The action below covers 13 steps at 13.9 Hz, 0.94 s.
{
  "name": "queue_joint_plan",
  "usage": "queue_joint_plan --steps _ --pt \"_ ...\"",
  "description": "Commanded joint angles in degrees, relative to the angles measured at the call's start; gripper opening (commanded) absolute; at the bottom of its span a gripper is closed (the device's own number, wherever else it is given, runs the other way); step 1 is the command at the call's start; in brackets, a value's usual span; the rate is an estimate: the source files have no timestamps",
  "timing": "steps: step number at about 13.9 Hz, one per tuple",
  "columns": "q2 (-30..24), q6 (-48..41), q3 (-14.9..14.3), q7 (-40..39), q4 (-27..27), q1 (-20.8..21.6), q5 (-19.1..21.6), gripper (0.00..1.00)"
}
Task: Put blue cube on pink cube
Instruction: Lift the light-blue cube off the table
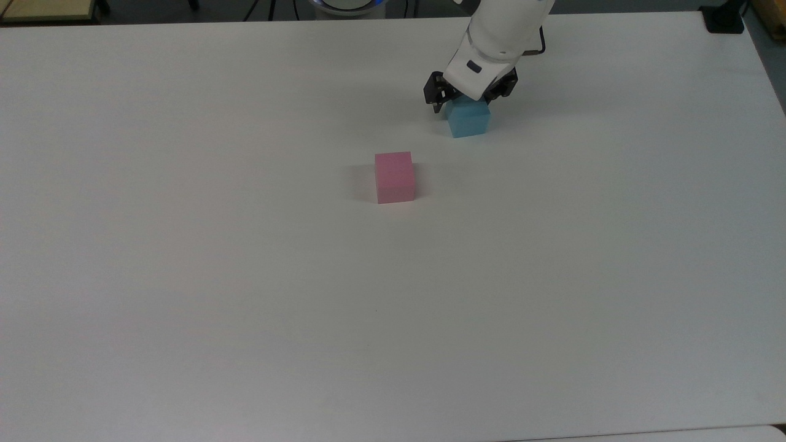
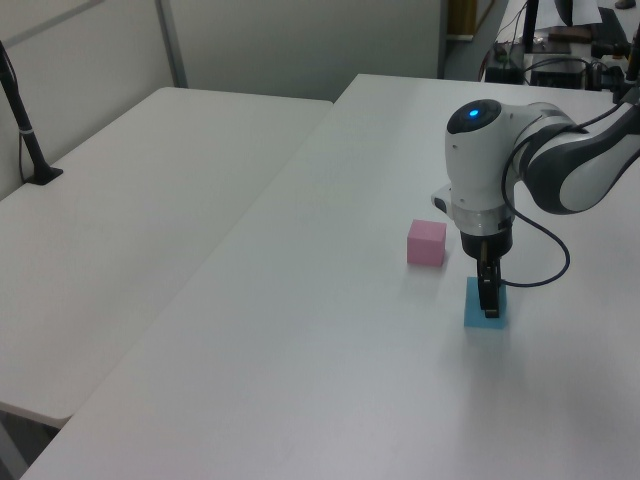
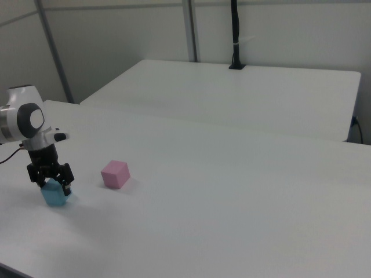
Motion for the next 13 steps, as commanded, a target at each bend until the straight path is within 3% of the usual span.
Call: queue_joint_plan --steps 1,4,6,10,13 --pt "-0.2 1.4 0.1 -0.5 0.0 0.2 -0.8 0.00" --pt "-2.5 1.0 0.1 0.0 0.4 0.1 -0.1 0.00" --pt "-6.9 -1.4 0.1 0.0 1.1 0.0 1.2 0.00" --pt "-10.8 -17.7 -0.9 -0.8 11.7 -2.3 7.0 0.00" --pt "-11.0 -24.7 -2.8 -0.9 17.9 -2.4 7.8 0.00"
